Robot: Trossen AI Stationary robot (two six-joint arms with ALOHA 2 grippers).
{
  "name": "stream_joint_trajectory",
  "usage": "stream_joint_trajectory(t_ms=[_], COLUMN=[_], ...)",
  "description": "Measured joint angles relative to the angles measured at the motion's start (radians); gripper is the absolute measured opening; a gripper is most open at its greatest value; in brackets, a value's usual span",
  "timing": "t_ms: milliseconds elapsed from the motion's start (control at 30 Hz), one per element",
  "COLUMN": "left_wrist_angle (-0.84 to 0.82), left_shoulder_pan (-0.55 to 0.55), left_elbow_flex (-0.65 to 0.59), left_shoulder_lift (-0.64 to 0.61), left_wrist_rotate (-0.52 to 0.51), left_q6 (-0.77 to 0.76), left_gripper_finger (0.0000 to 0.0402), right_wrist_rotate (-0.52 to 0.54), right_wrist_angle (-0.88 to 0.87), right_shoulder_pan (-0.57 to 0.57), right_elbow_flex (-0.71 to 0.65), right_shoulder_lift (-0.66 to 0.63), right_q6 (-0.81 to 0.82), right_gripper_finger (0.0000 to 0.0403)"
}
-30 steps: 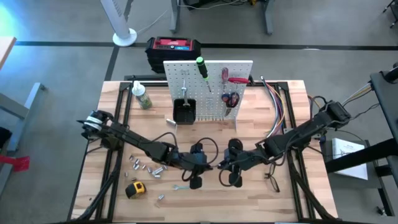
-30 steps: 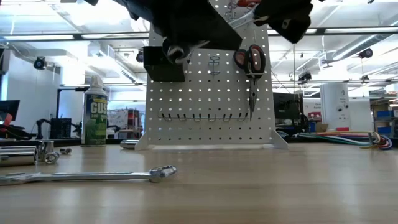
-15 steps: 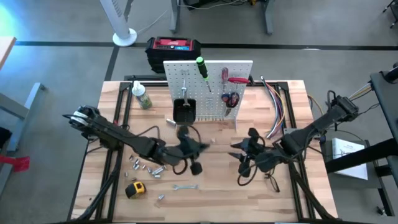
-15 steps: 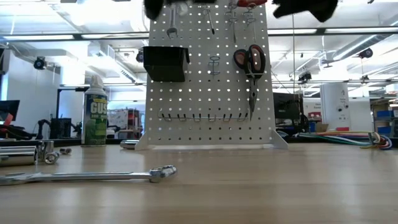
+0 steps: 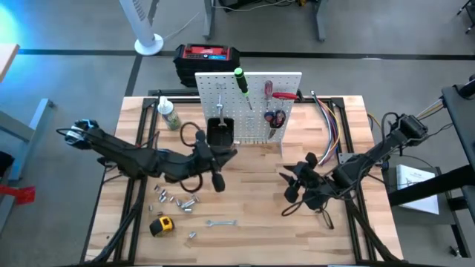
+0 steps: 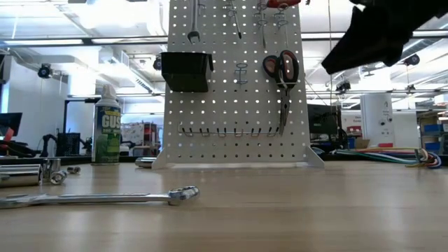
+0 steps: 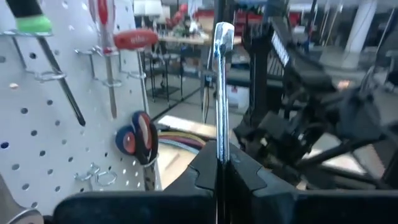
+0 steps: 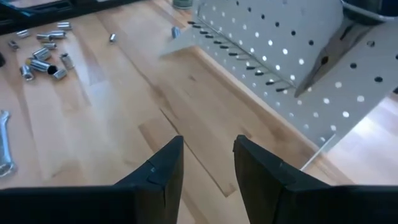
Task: Hang tools onto peg board
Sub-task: Hang the wrench on the pegboard
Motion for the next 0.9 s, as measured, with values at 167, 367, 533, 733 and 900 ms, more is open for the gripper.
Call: stream_joint_trajectory(t_ms=[167,367,533,733,900], left_wrist_angle=[0.288,0.518,0.541,0.573,0.566], left_shoulder_pan=[0.02,0.089,0.177,0.225,0.233], left_elbow_flex=[-0.153,-0.36,-0.448,-0.459,-0.414], left_shoulder_lift=[-0.052,-0.161,-0.222,-0.216,-0.18], left_wrist_rotate=[0.001,0.086,0.216,0.297,0.358], left_q6=[0.057,0.045,-0.084,-0.087,-0.055], left_gripper_finger=[0.0,0.0,0.0,0.0,0.0], right_wrist_rotate=[0.013,0.016,0.04,0.053,0.053], right_wrist_angle=[0.002,0.003,0.009,0.023,0.031], right_shoulder_pan=[0.0,0.0,-0.001,-0.003,-0.003], right_elbow_flex=[-0.007,-0.008,-0.008,-0.008,-0.008], right_shoulder_lift=[0.0,0.0,0.0,0.0,0.0], right_q6=[0.016,0.007,-0.001,-0.001,-0.002], right_gripper_finger=[0.0116,0.0118,0.0127,0.0132,0.0124])
